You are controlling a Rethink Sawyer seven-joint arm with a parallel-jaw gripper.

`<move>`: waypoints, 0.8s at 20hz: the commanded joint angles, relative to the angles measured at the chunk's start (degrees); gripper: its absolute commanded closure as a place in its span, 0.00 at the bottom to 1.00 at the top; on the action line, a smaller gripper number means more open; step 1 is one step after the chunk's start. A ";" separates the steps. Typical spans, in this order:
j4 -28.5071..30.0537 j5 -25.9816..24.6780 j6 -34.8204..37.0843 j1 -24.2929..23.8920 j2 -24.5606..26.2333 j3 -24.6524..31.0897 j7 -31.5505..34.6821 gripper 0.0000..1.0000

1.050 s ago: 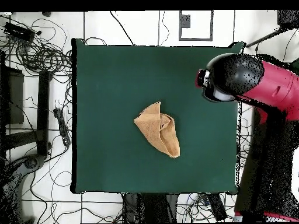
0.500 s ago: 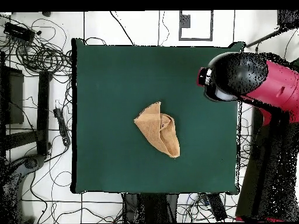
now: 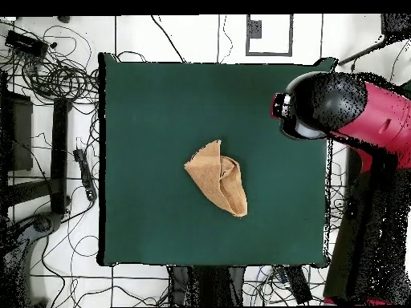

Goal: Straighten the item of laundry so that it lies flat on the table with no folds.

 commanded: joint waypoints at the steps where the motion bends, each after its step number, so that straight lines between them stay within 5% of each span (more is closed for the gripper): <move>1: 6.49 1.54 2.40 1.63 1.16 4.57 3.35 1.00; 16: 6.18 2.33 3.63 3.30 1.47 4.47 4.24 1.00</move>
